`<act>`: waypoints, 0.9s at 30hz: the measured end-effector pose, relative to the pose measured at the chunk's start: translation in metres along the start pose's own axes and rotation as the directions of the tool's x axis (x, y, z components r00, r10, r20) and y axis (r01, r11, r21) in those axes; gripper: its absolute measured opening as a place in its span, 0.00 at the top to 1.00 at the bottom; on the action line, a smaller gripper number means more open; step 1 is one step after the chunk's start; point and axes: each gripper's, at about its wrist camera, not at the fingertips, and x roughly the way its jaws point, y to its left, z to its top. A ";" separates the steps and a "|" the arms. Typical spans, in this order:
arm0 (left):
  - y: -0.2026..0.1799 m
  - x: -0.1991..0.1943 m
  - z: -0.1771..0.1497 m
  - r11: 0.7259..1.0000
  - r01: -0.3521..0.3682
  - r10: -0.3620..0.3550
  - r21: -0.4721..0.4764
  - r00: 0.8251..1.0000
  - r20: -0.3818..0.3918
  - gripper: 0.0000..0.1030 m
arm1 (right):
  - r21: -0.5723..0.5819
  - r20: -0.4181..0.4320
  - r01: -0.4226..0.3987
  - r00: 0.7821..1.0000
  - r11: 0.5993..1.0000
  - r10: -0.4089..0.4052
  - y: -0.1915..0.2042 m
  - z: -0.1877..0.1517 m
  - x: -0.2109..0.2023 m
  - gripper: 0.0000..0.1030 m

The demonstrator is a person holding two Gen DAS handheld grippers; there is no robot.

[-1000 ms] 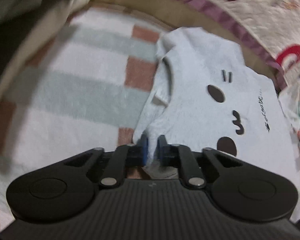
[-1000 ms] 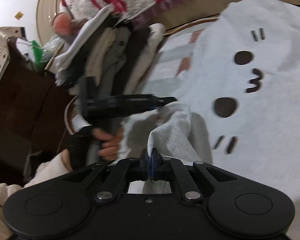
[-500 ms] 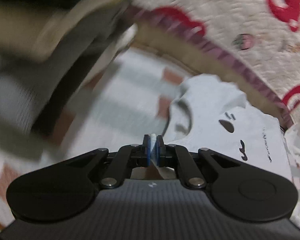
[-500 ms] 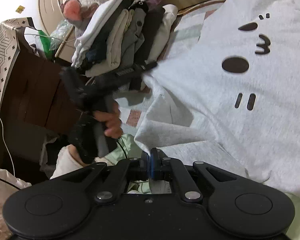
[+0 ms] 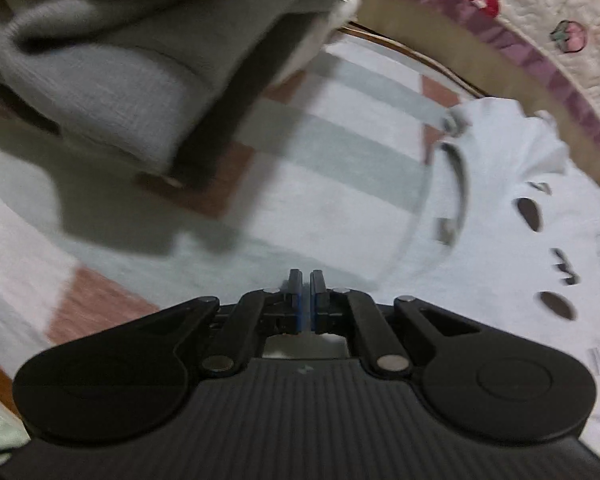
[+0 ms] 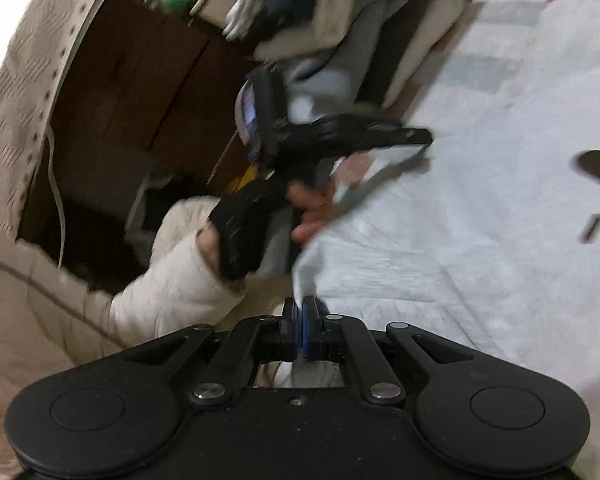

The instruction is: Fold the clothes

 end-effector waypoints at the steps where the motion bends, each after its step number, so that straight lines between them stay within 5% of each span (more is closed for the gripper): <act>1: 0.002 -0.002 0.002 1.000 -0.001 0.001 0.002 1.000 0.003 0.97 | -0.008 -0.015 -0.032 0.999 0.999 0.032 0.002 0.000 0.004 0.96; 4: 0.002 -0.012 0.008 0.997 0.079 -0.079 0.004 0.997 0.015 0.95 | -0.054 -0.042 -0.040 0.998 0.998 0.038 0.007 -0.001 0.004 0.91; 8: -0.026 -0.017 0.024 0.977 0.195 -0.197 0.083 0.980 0.014 0.88 | 0.001 0.109 0.098 0.989 0.995 -0.098 -0.013 0.002 -0.035 0.81; 10: -0.047 -0.016 0.036 0.964 0.220 -0.224 0.151 0.975 0.012 0.75 | 0.053 0.196 0.167 0.965 0.985 -0.174 -0.026 0.003 -0.060 0.68; 12: -0.072 -0.008 0.048 0.951 0.225 -0.233 0.210 0.972 0.017 0.59 | 0.101 0.259 0.257 0.926 0.961 -0.275 -0.038 0.002 -0.085 0.68; 15: -0.116 0.012 0.066 0.931 0.227 -0.241 0.286 0.970 0.017 0.52 | 0.152 0.308 0.417 0.841 0.896 -0.444 -0.054 -0.002 -0.106 0.65; 17: -0.147 0.028 0.078 0.916 0.213 -0.234 0.340 0.972 0.019 0.46 | 0.192 0.330 0.542 0.750 0.818 -0.574 -0.067 -0.004 -0.118 0.62; 19: -0.175 0.052 0.093 0.902 0.181 -0.204 0.392 0.979 0.018 0.45 | 0.222 0.354 0.656 0.635 0.721 -0.687 -0.083 -0.006 -0.130 0.62; 22: -0.204 0.088 0.117 0.881 0.147 -0.170 0.449 0.985 0.012 0.44 | 0.215 0.393 0.763 0.504 0.610 -0.769 -0.101 -0.009 -0.146 0.62; 24: -0.215 0.111 0.134 0.876 0.151 -0.167 0.459 0.986 -0.006 0.44 | 0.216 0.420 0.791 0.454 0.573 -0.786 -0.107 -0.012 -0.158 0.62; 27: -0.214 0.138 0.153 0.915 0.253 -0.236 0.314 0.967 -0.092 0.44 | 0.233 0.438 0.795 0.429 0.560 -0.790 -0.115 -0.022 -0.174 0.62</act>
